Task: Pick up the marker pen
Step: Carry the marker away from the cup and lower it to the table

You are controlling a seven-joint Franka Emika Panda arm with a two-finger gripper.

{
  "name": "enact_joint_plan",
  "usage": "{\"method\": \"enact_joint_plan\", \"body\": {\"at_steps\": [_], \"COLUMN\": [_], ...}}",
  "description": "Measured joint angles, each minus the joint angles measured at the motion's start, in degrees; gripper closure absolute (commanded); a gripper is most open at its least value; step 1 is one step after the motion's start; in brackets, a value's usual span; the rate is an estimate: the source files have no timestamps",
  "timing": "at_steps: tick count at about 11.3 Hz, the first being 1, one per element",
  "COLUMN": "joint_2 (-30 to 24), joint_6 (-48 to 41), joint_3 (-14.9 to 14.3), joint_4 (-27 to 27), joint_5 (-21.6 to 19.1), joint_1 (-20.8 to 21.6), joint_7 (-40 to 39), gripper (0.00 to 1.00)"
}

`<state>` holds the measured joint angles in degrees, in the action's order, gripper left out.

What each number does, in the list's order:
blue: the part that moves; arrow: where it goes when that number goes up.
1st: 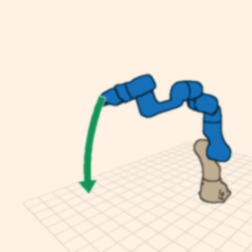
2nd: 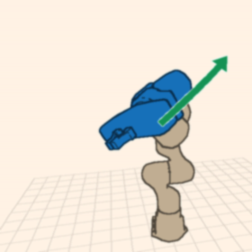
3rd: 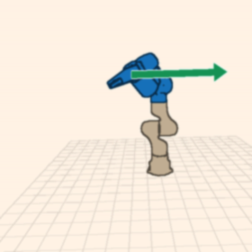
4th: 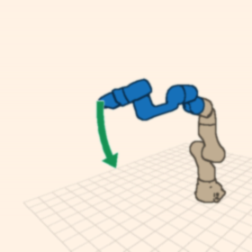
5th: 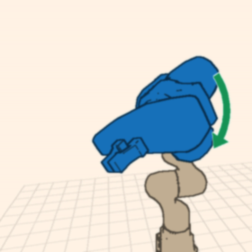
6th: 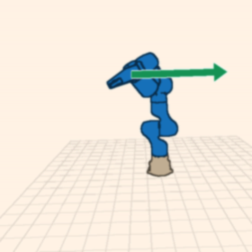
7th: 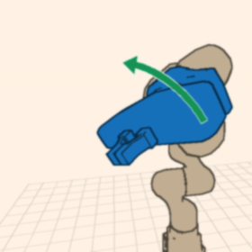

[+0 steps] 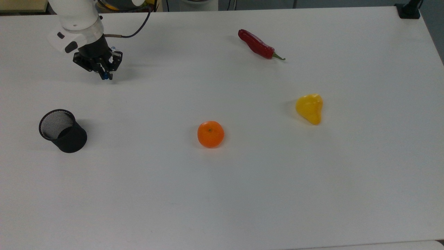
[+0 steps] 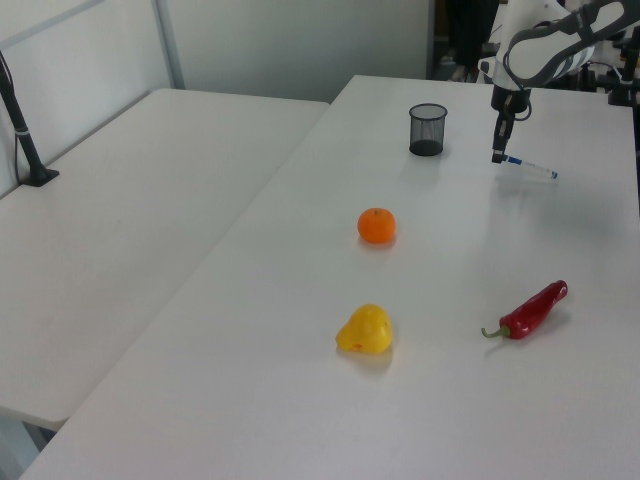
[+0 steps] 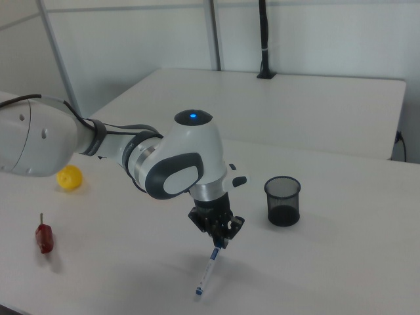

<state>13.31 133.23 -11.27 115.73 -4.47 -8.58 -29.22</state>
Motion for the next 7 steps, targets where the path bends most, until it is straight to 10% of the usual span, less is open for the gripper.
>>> {"method": "enact_joint_plan", "body": {"at_steps": [7], "joint_2": [-0.19], "joint_6": [0.01], "joint_3": [3.58], "joint_4": [-0.01], "joint_5": [-0.01], "joint_1": [3.09], "joint_7": [8.53], "gripper": [0.89]}}
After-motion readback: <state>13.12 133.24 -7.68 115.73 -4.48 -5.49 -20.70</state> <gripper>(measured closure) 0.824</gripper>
